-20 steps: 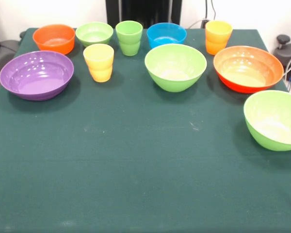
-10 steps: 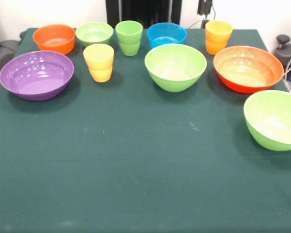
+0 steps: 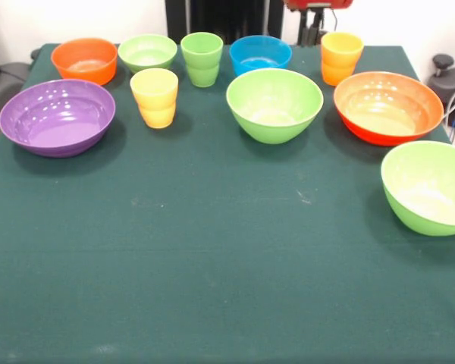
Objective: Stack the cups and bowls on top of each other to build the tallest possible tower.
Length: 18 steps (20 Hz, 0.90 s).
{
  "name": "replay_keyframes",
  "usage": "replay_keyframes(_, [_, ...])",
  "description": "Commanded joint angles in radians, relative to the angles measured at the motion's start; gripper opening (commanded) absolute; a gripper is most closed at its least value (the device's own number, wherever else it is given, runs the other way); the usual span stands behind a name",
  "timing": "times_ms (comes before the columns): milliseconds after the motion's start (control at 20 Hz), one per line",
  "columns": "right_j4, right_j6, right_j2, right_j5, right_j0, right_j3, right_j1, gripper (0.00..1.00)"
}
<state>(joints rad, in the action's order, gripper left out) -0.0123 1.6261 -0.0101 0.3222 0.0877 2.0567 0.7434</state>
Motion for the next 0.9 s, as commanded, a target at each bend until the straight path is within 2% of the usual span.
replay_keyframes(50, [0.056,0.096,0.031,-0.078,0.017,-0.097,-0.094,0.00])
replay_keyframes(750, [-0.038,0.219,-0.035,-0.013,-0.045,-0.109,-0.078,0.00])
replay_keyframes(900, [-0.053,0.235,-0.022,-0.030,-0.033,-0.097,-0.076,0.00])
